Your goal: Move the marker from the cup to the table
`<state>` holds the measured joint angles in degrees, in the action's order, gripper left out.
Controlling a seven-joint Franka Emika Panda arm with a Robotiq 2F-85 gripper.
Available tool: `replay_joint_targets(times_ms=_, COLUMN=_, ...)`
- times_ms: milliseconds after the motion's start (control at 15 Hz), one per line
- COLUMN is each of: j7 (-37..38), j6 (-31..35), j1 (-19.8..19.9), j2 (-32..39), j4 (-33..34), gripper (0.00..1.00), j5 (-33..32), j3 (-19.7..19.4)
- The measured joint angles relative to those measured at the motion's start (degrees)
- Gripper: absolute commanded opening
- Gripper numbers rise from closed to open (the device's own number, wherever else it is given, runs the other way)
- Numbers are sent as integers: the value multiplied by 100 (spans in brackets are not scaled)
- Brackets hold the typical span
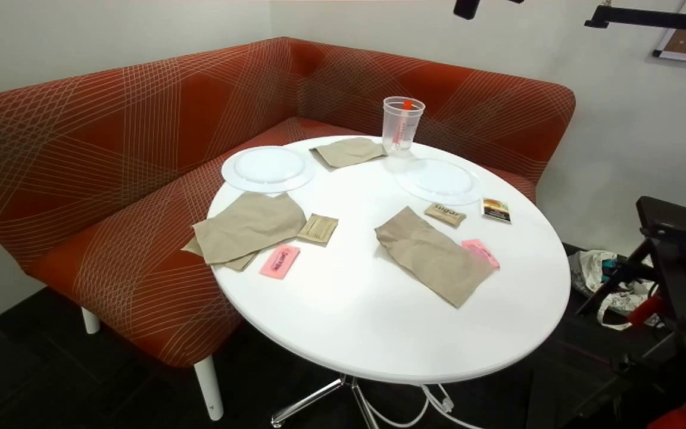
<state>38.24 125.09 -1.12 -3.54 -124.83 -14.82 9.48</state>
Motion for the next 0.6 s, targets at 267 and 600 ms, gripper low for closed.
replay_joint_targets(times_ms=267, j7=1152, j6=25, j1=-17, j2=760, j4=639, gripper=100, j5=-107, j3=-287)
replay_joint_targets(times_ms=600, j7=2590, j6=60, j1=-109, j2=1341, j4=1221, gripper=100, j5=-320, j3=-689)
